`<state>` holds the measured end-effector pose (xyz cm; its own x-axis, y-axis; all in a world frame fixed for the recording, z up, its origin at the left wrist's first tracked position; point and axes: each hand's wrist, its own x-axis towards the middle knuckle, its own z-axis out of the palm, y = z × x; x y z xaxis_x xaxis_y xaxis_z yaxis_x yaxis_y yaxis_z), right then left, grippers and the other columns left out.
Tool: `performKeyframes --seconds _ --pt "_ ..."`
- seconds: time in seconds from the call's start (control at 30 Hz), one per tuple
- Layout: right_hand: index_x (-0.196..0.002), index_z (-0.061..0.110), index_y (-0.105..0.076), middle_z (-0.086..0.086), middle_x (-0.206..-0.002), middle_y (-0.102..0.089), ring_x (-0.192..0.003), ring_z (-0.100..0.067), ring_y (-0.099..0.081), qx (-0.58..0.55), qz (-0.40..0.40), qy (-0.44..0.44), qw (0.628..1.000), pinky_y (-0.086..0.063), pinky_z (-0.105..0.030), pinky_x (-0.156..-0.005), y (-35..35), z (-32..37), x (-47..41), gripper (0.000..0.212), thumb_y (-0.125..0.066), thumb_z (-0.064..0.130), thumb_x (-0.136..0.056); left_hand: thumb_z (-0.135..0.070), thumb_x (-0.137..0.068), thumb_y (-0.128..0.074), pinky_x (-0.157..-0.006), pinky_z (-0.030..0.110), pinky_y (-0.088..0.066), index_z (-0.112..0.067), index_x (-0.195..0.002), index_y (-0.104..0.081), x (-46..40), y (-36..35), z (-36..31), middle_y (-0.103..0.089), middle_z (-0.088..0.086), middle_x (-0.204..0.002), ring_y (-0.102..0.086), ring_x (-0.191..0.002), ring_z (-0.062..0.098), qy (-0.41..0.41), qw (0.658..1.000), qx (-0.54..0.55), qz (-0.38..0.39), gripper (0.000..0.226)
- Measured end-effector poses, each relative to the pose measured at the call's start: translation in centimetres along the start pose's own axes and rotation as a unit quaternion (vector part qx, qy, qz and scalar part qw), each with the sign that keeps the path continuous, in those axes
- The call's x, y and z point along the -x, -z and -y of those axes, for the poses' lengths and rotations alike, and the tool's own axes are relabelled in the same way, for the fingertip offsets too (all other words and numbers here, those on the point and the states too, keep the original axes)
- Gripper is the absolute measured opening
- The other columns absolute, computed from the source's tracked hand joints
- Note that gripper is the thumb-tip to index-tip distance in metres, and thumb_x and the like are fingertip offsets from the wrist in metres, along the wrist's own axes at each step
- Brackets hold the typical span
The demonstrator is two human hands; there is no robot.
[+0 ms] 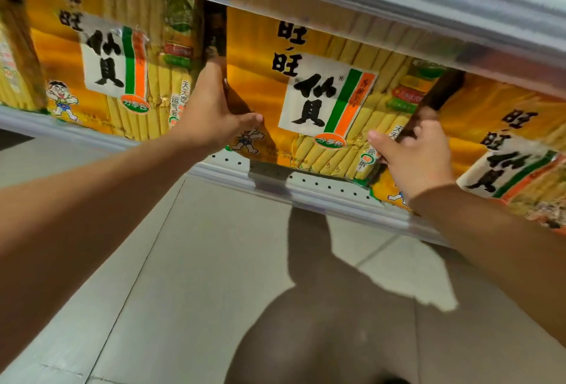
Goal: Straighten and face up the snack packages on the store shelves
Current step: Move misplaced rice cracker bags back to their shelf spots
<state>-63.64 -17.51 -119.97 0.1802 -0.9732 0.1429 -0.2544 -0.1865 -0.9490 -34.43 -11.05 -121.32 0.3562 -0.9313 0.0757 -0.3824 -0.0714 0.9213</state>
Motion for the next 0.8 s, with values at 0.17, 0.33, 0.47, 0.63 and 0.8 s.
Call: performKeyframes --seconds 0.17,0.33,0.47,0.63,0.8 --pt "-0.088 0.051 -0.053 0.022 -0.1 -0.071 -0.096 -0.006 -0.07 0.012 0.044 -0.043 0.998 -0.059 -0.045 -0.082 -0.6 -1.6 0.4 0.043 -0.076 0.016 -0.084 -0.027 -0.075 -0.083 -0.098 0.048 -0.05 -0.034 -0.132 -0.036 0.5 -0.1 2.1 -0.047 0.001 -0.134 -0.05 -0.123 0.022 0.01 0.999 -0.052 0.002 0.075" --pt "-0.096 0.039 -0.051 0.019 -0.101 -0.071 -0.099 -0.008 -0.069 0.004 0.055 -0.072 0.996 -0.058 -0.048 -0.085 -1.5 -2.4 0.5 0.036 -0.074 0.014 -0.085 -0.035 -0.081 -0.077 -0.095 0.042 -0.05 -0.032 -0.136 -0.035 0.4 -0.3 2.7 -0.039 0.001 -0.135 -0.047 -0.123 0.023 0.004 0.999 -0.054 -0.002 0.069" --pt "-0.098 0.04 -0.049 0.016 -0.105 -0.07 -0.097 -0.006 -0.069 0.024 0.055 -0.079 0.995 -0.059 -0.046 -0.084 -2.1 -2.4 0.4 0.035 -0.074 0.019 -0.085 -0.028 -0.081 -0.078 -0.1 0.052 -0.049 -0.025 -0.137 -0.036 -0.1 -0.5 3.1 -0.044 0.005 -0.137 -0.047 -0.126 0.026 0.017 0.998 -0.066 -0.008 0.07" --pt "-0.104 0.045 -0.047 0.018 -0.115 -0.066 -0.105 -0.008 -0.066 0.047 0.07 -0.093 0.992 -0.058 -0.047 -0.086 -2.0 -2.5 0.7 0.033 -0.07 0.028 -0.088 -0.041 -0.082 -0.074 -0.093 0.038 -0.051 -0.027 -0.137 -0.035 0.3 0.0 3.4 -0.047 0.004 -0.135 -0.048 -0.124 0.023 -0.037 0.995 -0.089 0.008 0.069" --pt "-0.112 0.045 -0.047 0.018 -0.119 -0.064 -0.11 -0.008 -0.064 0.05 0.086 -0.098 0.99 -0.057 -0.048 -0.089 -1.9 -2.8 0.7 0.035 -0.069 0.032 -0.088 -0.04 -0.088 -0.068 -0.086 0.02 -0.047 -0.022 -0.142 -0.034 0.7 0.1 3.9 -0.047 0.0 -0.132 -0.048 -0.122 0.019 -0.082 0.989 -0.124 0.015 0.066"
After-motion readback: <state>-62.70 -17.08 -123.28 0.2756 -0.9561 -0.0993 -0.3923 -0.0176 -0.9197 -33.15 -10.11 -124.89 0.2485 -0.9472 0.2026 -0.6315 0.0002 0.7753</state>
